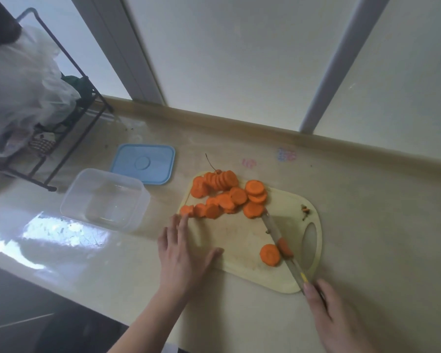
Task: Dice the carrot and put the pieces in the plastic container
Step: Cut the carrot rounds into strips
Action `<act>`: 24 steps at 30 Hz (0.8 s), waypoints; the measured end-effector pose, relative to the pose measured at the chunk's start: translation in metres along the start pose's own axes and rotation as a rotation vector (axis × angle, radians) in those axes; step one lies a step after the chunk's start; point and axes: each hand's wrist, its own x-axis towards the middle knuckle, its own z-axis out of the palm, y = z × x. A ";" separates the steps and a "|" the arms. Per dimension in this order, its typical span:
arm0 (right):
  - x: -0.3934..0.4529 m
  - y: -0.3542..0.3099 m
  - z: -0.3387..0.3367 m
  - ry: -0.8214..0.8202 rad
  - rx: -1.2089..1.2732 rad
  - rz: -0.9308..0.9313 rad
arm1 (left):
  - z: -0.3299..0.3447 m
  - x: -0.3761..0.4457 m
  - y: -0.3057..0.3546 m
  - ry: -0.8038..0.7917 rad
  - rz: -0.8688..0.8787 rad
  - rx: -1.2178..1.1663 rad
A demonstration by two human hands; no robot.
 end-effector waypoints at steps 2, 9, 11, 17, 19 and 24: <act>-0.004 -0.002 0.004 -0.017 -0.007 -0.020 | 0.006 -0.016 0.009 0.034 0.141 -0.029; -0.004 -0.004 -0.008 -0.100 -0.080 -0.089 | 0.032 -0.038 0.071 0.000 0.692 -0.195; 0.000 -0.003 -0.012 -0.114 -0.092 -0.099 | 0.038 -0.032 0.073 -0.013 0.731 -0.199; 0.003 -0.003 -0.017 -0.089 -0.068 -0.195 | 0.033 -0.019 0.057 -0.092 0.749 -0.198; 0.007 -0.001 -0.020 -0.083 -0.060 -0.207 | 0.028 -0.018 0.056 -0.127 0.734 -0.237; 0.012 0.009 -0.027 -0.058 -0.067 -0.178 | 0.020 0.004 0.067 -0.195 0.537 -0.335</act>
